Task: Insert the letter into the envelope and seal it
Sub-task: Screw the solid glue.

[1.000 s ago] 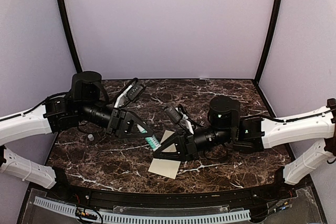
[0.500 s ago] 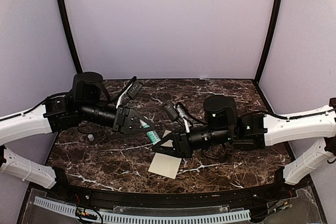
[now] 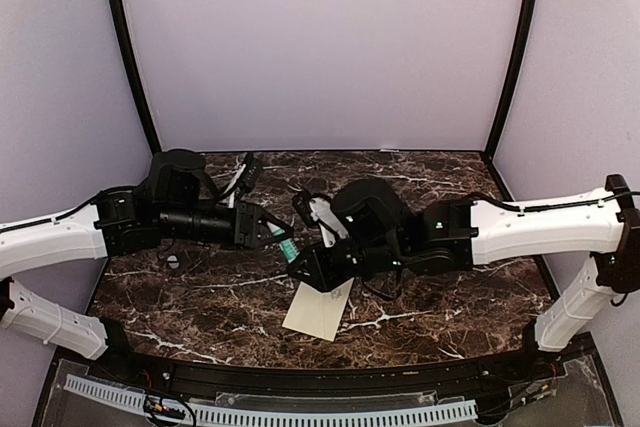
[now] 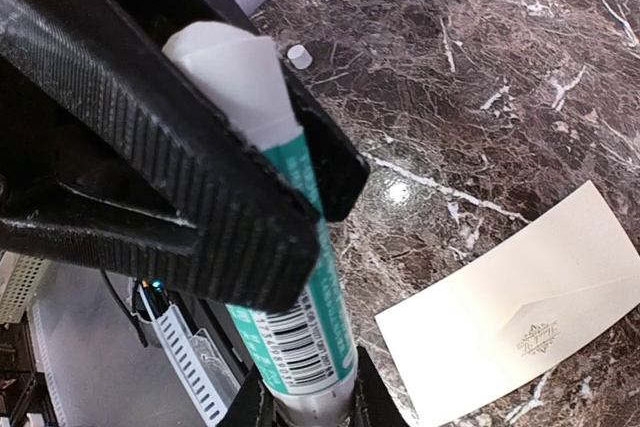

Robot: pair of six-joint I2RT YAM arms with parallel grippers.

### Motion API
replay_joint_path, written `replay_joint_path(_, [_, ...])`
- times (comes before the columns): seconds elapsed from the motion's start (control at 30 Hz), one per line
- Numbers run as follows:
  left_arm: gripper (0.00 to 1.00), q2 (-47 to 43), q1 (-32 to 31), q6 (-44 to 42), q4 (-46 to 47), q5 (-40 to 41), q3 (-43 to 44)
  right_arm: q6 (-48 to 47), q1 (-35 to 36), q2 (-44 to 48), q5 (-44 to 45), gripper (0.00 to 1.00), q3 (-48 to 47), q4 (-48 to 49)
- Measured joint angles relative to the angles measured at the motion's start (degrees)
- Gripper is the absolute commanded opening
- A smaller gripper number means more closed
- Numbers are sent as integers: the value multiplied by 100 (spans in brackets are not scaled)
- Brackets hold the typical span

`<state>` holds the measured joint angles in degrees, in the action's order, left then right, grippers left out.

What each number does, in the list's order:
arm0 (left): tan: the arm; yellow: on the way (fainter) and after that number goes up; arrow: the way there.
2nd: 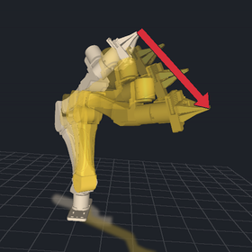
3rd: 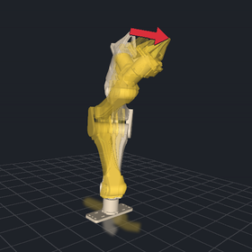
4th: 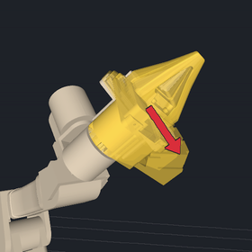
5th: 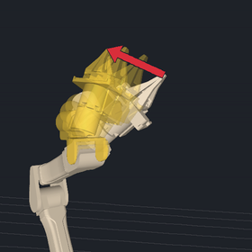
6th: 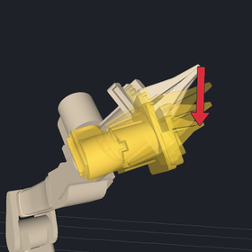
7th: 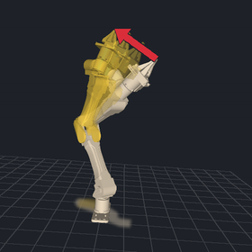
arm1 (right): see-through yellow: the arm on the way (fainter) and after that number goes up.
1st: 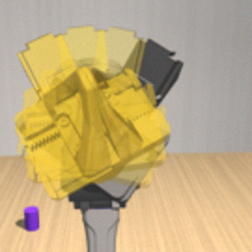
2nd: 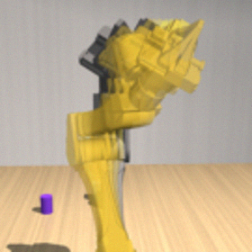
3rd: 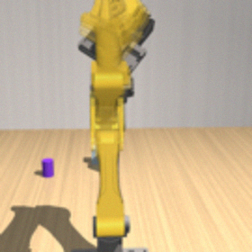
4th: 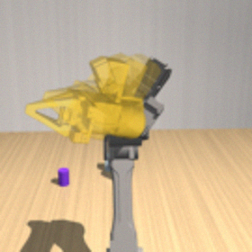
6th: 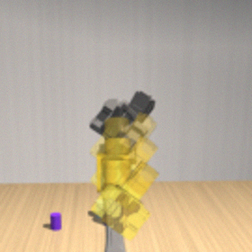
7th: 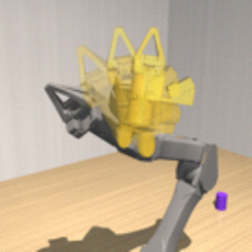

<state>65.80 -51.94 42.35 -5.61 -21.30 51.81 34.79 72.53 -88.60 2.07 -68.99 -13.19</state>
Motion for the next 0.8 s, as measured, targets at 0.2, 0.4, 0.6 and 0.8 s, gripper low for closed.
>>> replay_joint_path(0.2, [0,85,4,251,153,315,-197,42,103,-426,570,13,-494,-649])
replay_joint_path(0.4, [0,79,2,531,501,402,-424,57,127,-481,704,35,-546,-772])
replay_joint_path(0.6, [0,-68,-61,660,616,365,-483,136,13,186,743,58,59,-210])
replay_joint_path(0.8, [0,-446,-74,671,839,243,-490,129,-144,1506,330,75,874,555])
